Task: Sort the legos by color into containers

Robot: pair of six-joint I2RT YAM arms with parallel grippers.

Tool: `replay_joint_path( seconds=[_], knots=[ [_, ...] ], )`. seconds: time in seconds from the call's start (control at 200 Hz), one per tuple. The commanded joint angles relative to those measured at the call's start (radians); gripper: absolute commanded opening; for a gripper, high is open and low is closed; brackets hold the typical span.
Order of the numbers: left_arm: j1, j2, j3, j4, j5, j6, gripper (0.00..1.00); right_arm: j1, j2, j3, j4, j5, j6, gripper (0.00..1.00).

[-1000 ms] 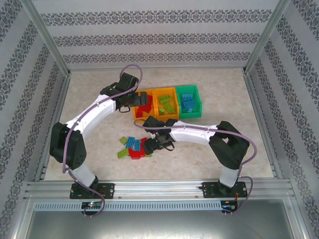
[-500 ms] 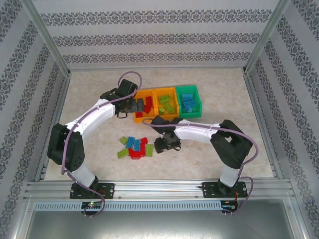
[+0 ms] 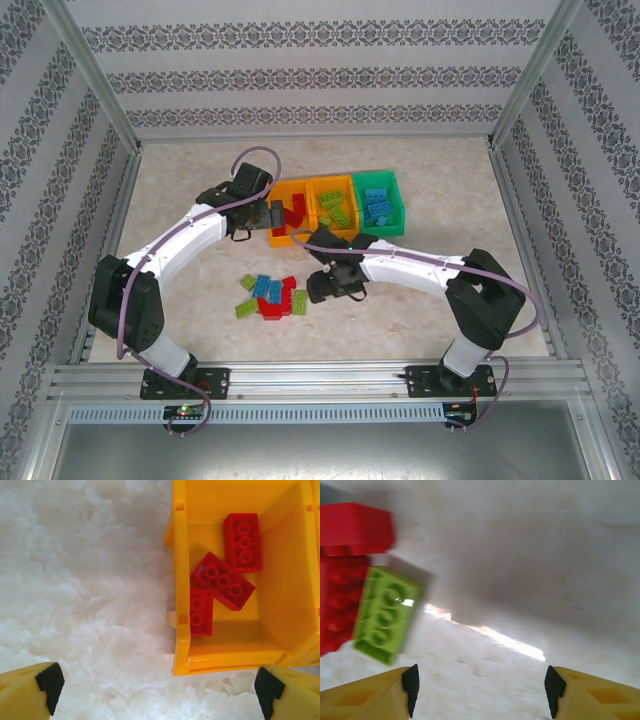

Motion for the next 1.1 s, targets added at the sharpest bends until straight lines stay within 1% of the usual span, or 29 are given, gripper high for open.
replay_joint_path(
  seconds=[0.0, 0.155, 0.27, 0.325, 0.41, 0.475, 0.535, 0.644, 0.724, 0.904, 1.009, 1.099],
  knots=[
    [0.024, -0.037, -0.028, -0.011, -0.02, -0.007, 1.0, 0.033, 0.074, 0.068, 0.031, -0.048, 0.018, 0.71],
    [0.028, -0.104, -0.089, -0.056, -0.034, -0.018, 1.0, 0.041, 0.101, 0.095, 0.064, -0.045, -0.008, 0.72],
    [0.046, -0.166, -0.163, -0.076, -0.04, -0.048, 1.0, 0.056, 0.098, 0.107, 0.101, -0.058, -0.089, 0.74],
    [0.066, -0.195, -0.2, -0.067, -0.003, -0.063, 1.0, 0.068, 0.103, 0.126, 0.097, -0.06, -0.141, 0.77],
    [0.102, -0.228, -0.249, -0.066, 0.081, -0.09, 1.0, 0.084, 0.118, 0.173, 0.071, -0.073, -0.203, 0.77],
    [0.12, -0.242, -0.273, -0.106, 0.098, -0.113, 1.0, 0.108, 0.117, 0.205, 0.061, -0.066, -0.277, 0.78],
    [0.156, -0.257, -0.306, -0.123, 0.127, -0.132, 1.0, 0.137, 0.112, 0.227, 0.061, -0.054, -0.377, 0.8],
    [0.268, -0.283, -0.389, -0.069, 0.281, -0.168, 1.0, 0.172, 0.136, 0.302, 0.021, -0.042, -0.575, 0.85],
    [0.349, -0.279, -0.411, -0.064, 0.347, -0.187, 1.0, 0.188, 0.173, 0.378, -0.029, -0.05, -0.707, 0.85],
    [0.426, -0.28, -0.405, -0.079, 0.367, -0.153, 1.0, 0.24, 0.254, 0.481, -0.048, -0.039, -0.961, 0.87],
    [0.489, -0.263, -0.413, -0.069, 0.435, -0.148, 1.0, 0.262, 0.318, 0.522, -0.057, -0.026, -1.042, 0.87],
    [0.52, -0.254, -0.418, -0.068, 0.467, -0.144, 1.0, 0.27, 0.363, 0.549, -0.056, -0.026, -1.078, 0.86]
  ],
)
